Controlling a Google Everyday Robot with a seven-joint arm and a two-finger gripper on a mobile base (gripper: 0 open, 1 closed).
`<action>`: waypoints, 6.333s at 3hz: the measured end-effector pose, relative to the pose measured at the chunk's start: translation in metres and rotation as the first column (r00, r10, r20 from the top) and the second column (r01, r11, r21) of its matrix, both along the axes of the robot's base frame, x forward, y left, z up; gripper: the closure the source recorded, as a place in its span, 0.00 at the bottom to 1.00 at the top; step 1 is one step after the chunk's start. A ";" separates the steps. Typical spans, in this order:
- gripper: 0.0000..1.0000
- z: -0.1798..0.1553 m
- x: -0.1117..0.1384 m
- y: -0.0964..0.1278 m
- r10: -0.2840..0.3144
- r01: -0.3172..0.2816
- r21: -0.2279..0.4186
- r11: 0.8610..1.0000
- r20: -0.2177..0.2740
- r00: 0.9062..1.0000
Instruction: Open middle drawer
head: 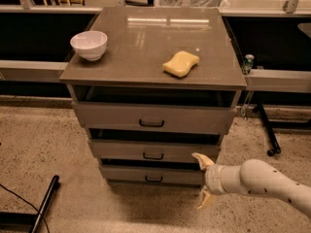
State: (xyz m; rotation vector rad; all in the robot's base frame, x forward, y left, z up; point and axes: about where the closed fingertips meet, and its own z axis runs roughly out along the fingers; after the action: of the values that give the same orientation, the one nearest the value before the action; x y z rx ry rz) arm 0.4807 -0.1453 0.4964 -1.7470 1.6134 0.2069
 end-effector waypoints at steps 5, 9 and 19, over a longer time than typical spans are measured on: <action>0.00 -0.069 0.129 -0.019 -0.020 0.019 -0.123 0.992 -0.003 1.000; 0.14 -0.080 0.144 -0.037 -0.054 0.043 -0.217 0.975 -0.045 0.998; 0.22 -0.072 0.095 -0.013 0.062 -0.114 -0.226 0.968 -0.226 0.972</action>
Offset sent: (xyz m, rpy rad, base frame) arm 0.0479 -0.0008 -0.0401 -0.0748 0.0113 0.0309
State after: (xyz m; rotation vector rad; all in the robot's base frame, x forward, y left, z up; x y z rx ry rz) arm 0.5759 -0.1579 0.4247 -2.0408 1.7771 0.2643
